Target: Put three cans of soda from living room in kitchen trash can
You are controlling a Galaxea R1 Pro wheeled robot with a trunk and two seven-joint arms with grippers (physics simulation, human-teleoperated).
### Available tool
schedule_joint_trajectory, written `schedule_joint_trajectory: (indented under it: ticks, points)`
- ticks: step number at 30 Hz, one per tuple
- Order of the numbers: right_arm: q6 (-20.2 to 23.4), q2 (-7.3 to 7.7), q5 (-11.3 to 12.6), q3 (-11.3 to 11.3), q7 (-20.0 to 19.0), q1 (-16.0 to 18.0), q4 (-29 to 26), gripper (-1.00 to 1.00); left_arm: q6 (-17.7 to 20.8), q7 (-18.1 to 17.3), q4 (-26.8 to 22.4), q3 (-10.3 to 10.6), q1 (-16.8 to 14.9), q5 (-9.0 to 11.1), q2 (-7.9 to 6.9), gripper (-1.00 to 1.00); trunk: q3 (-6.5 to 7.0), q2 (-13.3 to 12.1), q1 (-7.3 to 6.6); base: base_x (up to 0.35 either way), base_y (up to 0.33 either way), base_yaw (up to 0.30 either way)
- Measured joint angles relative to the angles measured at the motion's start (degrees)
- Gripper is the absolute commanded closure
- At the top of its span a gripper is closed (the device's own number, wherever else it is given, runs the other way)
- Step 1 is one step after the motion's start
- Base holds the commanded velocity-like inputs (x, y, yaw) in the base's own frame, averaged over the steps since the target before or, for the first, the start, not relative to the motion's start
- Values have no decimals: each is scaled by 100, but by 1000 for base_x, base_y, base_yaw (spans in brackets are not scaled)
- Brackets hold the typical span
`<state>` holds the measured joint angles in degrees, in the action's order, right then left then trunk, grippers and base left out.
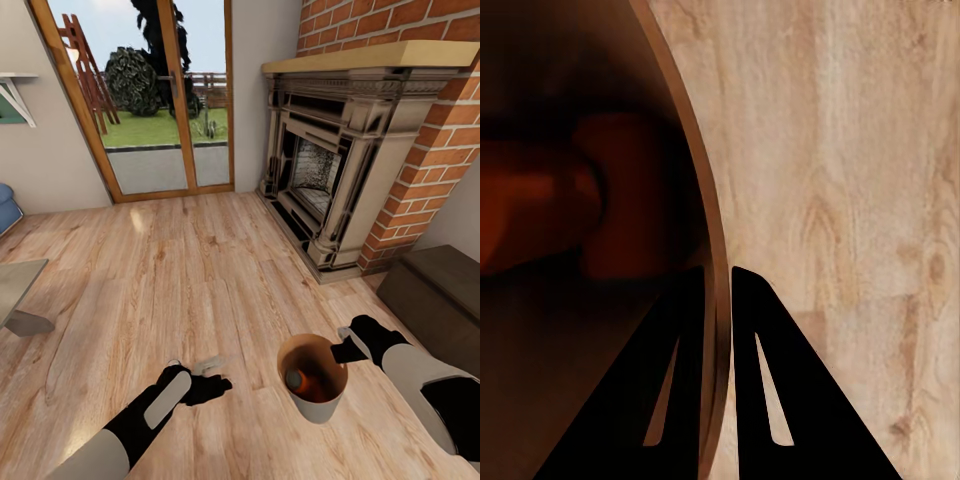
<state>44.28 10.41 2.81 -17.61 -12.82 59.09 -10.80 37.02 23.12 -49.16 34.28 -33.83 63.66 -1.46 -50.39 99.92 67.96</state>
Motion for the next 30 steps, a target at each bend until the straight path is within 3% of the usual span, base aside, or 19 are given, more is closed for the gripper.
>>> schedule_joint_trajectory:
  ticks: [9,30]
  points:
    - [-27,5,-52,-35,1,-5,-18,100,-37,-2,6,-1,11,6,-155,-100,-14,0,0,0,0,43]
    - [-75,1,-66,-68,53,-13,-19,100,-52,16,-173,9,34,6,-162,-100,-113,0,0,2,1,34]
